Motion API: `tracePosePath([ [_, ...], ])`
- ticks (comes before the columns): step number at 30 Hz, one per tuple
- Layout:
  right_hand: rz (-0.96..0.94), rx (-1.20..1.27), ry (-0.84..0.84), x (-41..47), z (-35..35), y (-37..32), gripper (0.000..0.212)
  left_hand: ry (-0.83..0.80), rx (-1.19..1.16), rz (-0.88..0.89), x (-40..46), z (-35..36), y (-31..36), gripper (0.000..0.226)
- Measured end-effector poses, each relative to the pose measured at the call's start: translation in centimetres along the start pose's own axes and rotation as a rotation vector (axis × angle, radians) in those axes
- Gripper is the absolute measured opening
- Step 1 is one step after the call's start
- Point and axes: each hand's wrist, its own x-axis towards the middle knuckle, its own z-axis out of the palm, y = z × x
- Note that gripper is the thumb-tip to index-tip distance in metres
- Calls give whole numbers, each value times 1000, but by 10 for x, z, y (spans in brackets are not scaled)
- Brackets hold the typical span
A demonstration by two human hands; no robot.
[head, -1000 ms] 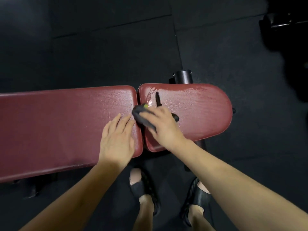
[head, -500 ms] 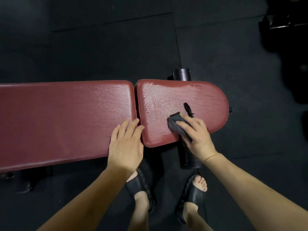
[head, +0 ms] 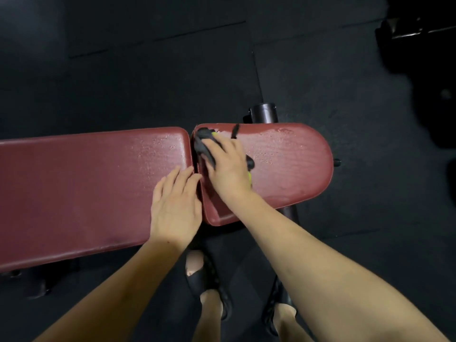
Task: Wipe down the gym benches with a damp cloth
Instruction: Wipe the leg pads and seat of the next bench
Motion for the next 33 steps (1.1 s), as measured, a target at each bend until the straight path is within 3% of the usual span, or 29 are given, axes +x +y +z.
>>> tracePosePath([
  [5, -70, -34, -56, 9, -24, 36, 31, -22, 14, 8, 18, -4, 2, 45],
  [9, 259, -279, 66, 19, -83, 134, 29, -32, 26, 55, 32, -5, 13, 48],
  [12, 455, -289, 121, 20, -91, 138, 29, -42, 38, 66, 39, -4, 14, 49],
  [15, 285, -186, 114, 40, -49, 74, 25, -65, 44, 56, 37, -2, 7, 51],
  [19, 5, -32, -73, 45, 5, -18, 28, -87, 73, 68, 25, 1, 0, 50],
  [22, -104, -68, -113, 40, -9, 13, 29, -76, 57, 71, 20, 2, 3, 50],
  [25, 13, -212, -50, 37, -63, 98, 32, -62, 48, 66, 20, 5, 11, 52],
  [28, 310, -358, 34, 12, -118, 170, 30, -66, 41, 62, 19, 7, 15, 52],
  [30, 456, -357, 78, 1, -121, 172, 30, -79, 50, 64, 17, 6, 15, 53],
  [33, 424, -300, 86, 4, -85, 120, 32, -88, 50, 65, 9, 4, 15, 53],
])
